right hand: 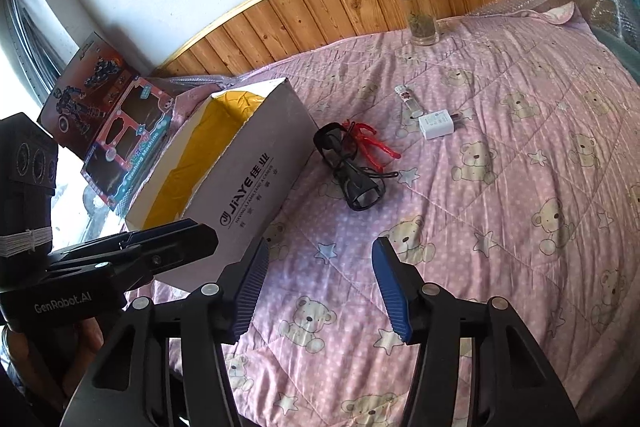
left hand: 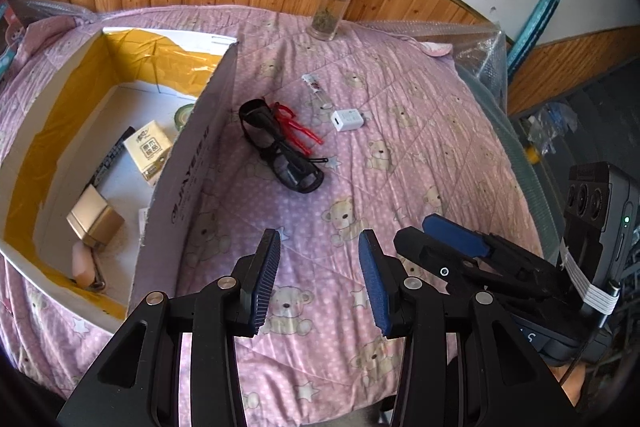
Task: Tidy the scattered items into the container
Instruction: 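Move both tools back toward the glasses and white charger on the bedspread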
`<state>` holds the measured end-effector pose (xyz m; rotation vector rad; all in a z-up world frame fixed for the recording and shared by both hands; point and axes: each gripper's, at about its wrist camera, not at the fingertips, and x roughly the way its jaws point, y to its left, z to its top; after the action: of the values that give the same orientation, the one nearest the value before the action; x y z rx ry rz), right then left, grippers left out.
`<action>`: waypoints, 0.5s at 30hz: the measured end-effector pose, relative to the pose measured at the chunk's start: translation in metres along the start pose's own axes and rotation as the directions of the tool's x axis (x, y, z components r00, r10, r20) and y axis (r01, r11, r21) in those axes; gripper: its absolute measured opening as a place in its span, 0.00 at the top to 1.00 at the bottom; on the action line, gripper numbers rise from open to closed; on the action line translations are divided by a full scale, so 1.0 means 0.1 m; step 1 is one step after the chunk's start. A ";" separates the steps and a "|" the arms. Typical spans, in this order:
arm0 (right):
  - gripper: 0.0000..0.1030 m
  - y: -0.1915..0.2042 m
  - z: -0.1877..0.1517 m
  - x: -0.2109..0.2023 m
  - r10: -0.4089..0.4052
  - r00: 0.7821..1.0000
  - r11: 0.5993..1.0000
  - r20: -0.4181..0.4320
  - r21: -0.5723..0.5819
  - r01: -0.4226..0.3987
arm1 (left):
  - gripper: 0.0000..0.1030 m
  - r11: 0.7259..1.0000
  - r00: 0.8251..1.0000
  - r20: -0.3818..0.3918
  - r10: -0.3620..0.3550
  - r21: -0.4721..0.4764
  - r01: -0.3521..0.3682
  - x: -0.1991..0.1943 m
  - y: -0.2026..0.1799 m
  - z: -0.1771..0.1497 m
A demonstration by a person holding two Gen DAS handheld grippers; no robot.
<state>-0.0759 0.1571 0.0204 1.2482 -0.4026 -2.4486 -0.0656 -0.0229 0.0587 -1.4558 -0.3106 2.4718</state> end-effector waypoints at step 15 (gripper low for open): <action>0.47 -0.45 0.44 0.31 -0.092 0.995 0.995 -0.027 -0.039 0.091 | 0.58 0.991 0.995 -0.100 0.008 -0.132 -0.022 0.89 0.06 0.40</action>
<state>-0.1370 0.1875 0.0051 1.3115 -0.2957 -2.4986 -0.1427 -0.0018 0.0024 -1.6336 -0.4539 2.4209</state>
